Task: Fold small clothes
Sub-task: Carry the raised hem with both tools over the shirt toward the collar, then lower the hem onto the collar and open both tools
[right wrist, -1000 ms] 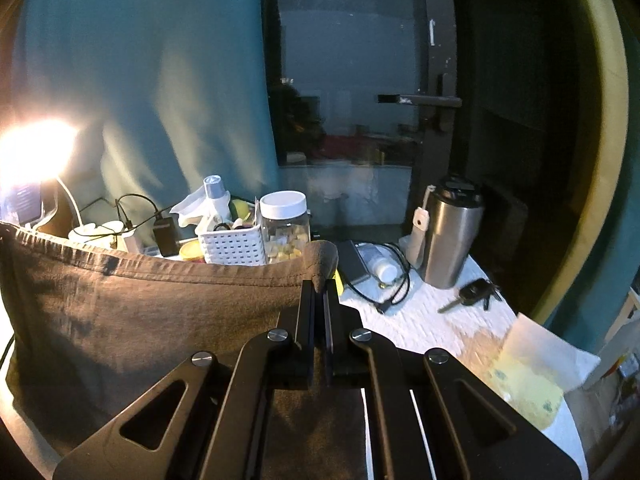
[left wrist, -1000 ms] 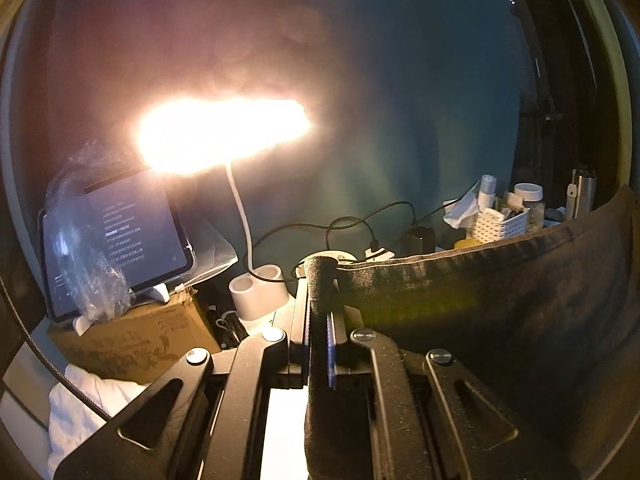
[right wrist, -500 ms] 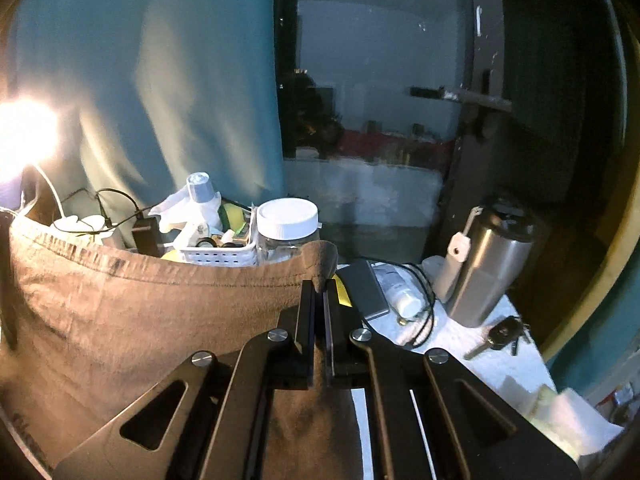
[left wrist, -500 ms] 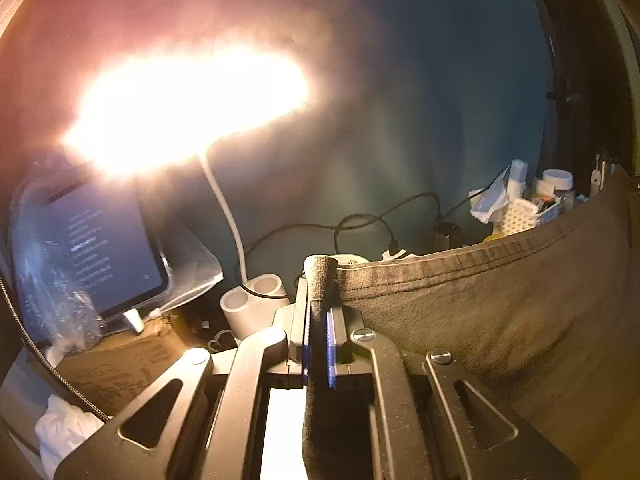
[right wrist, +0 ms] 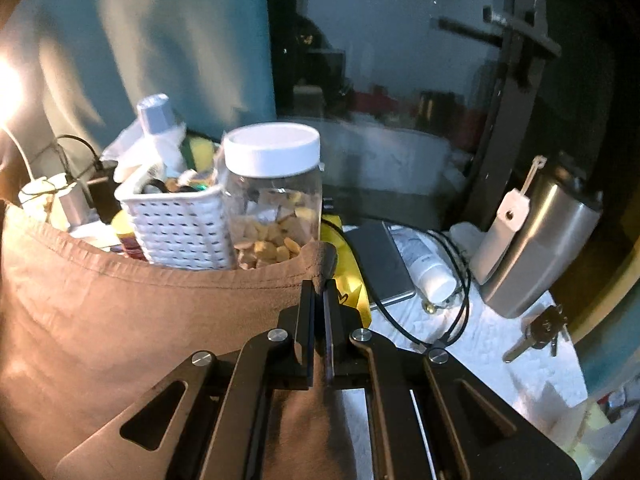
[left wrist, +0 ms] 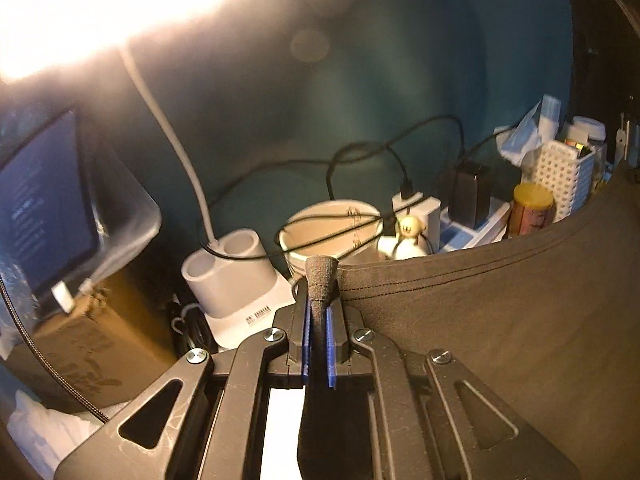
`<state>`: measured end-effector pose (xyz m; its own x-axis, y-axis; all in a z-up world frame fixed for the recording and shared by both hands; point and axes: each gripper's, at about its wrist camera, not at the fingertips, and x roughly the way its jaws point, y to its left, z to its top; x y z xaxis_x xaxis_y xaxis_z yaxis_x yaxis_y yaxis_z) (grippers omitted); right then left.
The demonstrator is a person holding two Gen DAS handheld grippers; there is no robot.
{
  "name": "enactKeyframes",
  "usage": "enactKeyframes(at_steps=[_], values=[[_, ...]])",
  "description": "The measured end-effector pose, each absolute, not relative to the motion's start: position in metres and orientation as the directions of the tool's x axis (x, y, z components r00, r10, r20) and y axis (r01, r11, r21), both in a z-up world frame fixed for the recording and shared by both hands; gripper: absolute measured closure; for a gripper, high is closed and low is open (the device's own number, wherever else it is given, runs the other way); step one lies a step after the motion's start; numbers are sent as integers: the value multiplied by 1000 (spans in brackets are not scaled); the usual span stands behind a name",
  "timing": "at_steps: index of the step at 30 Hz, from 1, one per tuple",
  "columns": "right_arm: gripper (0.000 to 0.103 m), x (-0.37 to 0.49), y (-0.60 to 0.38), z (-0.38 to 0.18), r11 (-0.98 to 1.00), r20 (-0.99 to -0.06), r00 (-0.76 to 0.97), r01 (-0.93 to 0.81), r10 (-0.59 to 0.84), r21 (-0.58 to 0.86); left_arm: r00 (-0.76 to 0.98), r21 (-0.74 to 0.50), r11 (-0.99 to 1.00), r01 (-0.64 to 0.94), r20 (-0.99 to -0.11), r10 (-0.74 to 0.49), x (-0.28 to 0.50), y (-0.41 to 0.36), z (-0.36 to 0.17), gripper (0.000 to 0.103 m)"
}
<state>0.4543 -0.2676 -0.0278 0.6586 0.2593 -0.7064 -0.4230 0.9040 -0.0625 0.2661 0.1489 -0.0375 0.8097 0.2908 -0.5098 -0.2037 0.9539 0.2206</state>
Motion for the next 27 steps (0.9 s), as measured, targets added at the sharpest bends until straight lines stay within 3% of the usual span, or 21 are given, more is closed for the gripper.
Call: enactKeyframes(at_steps=[15,19,27], values=[[98,459,-258,-60,910,-757,640,-381,131,-164,704,213,954,-212,-644,300,289,166,-73,94],[64,454,-264,-53,915,-753,647,-366,120,-169,693,199,950,-242,-650,313,284,175,-69,84],[64,425,-278,-31,920,-741,659,-358,129,-159,691,167,943,-287,-645,325,254,188,-53,84]])
